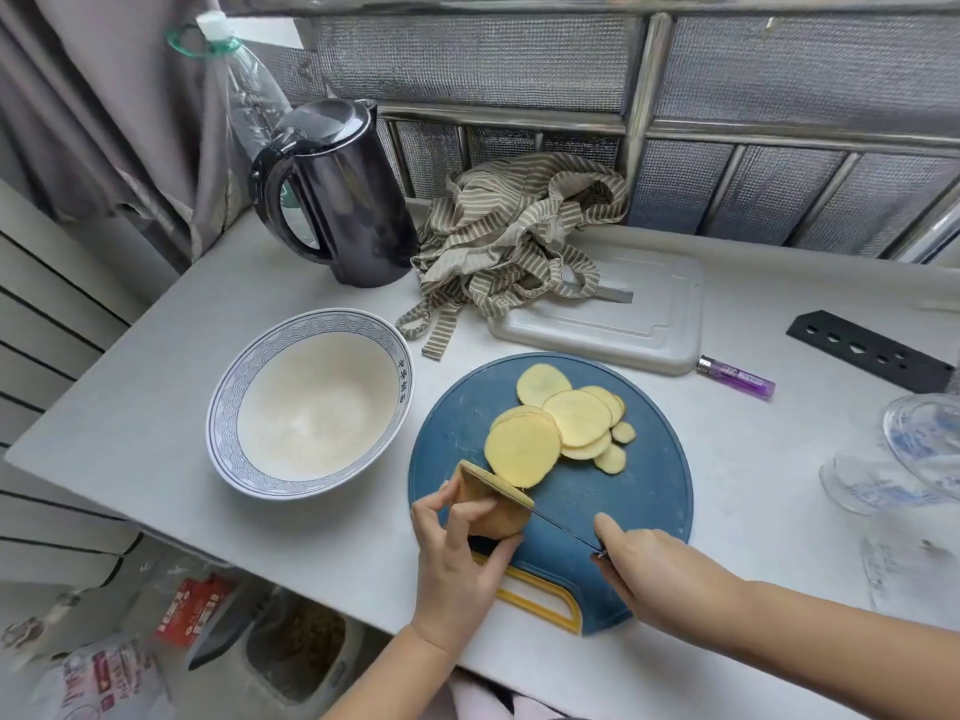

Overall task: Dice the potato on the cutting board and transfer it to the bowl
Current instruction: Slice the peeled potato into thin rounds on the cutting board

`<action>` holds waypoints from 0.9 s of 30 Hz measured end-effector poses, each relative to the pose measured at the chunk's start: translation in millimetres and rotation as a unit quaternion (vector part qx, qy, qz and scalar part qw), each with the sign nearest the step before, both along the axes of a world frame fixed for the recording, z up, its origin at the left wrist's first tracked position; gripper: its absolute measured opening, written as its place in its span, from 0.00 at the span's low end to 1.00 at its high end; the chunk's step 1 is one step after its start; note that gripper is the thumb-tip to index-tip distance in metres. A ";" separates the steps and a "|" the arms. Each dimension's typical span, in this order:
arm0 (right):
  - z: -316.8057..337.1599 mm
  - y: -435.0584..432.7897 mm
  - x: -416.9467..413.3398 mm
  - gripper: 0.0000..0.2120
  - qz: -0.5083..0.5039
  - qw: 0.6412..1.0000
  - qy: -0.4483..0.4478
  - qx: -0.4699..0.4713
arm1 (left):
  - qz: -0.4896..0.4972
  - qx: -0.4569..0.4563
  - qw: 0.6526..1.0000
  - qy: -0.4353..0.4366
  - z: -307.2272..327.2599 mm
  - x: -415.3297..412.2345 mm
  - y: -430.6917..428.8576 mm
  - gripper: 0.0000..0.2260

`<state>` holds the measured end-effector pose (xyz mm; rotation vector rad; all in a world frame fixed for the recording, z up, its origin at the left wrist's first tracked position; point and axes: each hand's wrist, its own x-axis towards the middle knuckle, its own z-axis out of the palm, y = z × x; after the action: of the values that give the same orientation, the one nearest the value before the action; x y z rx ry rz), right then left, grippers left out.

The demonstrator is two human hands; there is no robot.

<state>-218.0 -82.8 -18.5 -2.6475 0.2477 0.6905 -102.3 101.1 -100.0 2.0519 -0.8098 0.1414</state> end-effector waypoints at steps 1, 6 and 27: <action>1.4 0.6 1.6 0.10 0.002 1.000 0.001 -0.003 | -0.001 0.000 1.000 0.001 -0.4 0.2 0.3 0.33; 0.8 10.9 22.9 0.10 0.006 1.000 -0.006 -0.014 | 0.002 -0.002 1.000 0.009 0.6 1.4 -0.6 0.27; -8.1 19.2 49.6 0.07 -0.036 0.999 -0.016 0.023 | -0.022 0.024 0.999 -0.011 -1.8 9.8 4.6 0.35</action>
<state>-168.4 -63.7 -26.6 -2.5903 0.3122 0.6238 -92.5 105.7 -101.8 2.0804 -0.8786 0.1220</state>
